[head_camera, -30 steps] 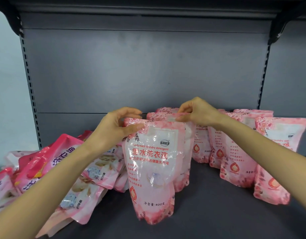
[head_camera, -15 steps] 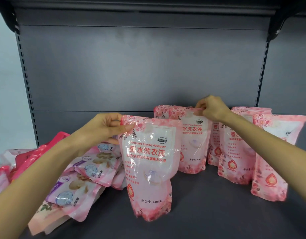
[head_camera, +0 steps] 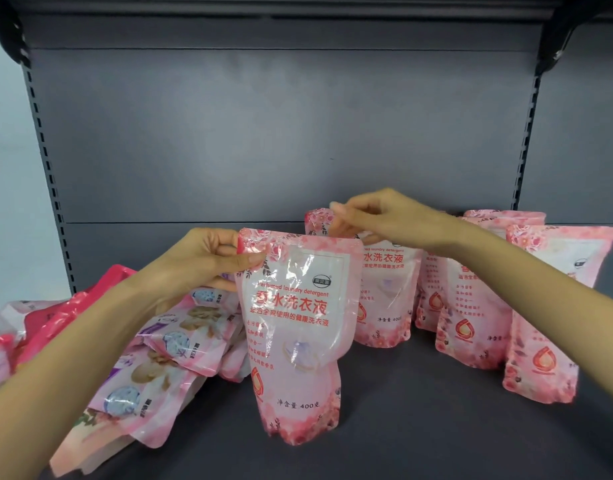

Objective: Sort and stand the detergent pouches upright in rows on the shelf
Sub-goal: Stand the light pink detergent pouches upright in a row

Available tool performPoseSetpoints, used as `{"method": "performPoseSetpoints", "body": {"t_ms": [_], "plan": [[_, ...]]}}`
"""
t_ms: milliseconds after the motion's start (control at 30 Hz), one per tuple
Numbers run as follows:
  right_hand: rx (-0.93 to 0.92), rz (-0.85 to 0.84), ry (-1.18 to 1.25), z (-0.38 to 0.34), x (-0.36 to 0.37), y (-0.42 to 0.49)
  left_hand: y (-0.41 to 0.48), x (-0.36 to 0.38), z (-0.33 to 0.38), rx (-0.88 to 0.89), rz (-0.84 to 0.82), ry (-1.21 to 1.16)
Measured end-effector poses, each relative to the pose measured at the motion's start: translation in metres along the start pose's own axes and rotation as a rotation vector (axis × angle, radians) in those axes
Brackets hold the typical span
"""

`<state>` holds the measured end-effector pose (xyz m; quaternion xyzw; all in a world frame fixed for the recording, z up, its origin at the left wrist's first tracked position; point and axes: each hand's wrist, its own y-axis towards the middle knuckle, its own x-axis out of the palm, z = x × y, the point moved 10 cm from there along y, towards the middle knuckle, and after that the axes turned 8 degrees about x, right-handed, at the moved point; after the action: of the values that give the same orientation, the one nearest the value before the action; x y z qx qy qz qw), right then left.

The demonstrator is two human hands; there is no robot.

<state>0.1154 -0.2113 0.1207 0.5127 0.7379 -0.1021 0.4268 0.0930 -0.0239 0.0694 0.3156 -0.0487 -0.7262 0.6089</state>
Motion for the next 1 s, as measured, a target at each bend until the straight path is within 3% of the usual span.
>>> {"method": "performPoseSetpoints", "body": {"t_ms": [167, 267, 633, 1000], "plan": [[0.023, -0.266, 0.032, -0.018, 0.033, -0.021, -0.014, 0.011, -0.001, 0.002, -0.157, -0.026], [0.018, -0.293, -0.024, -0.019, 0.037, -0.021, -0.022, 0.02, -0.012, -0.049, -0.26, 0.003], [-0.047, -0.04, -0.188, -0.019, 0.015, -0.006, -0.013, 0.02, -0.013, -0.008, -0.093, -0.004], [-0.012, 0.141, -0.284, 0.013, -0.021, -0.002, 0.021, 0.039, -0.019, 0.019, 0.113, 0.181]]}}
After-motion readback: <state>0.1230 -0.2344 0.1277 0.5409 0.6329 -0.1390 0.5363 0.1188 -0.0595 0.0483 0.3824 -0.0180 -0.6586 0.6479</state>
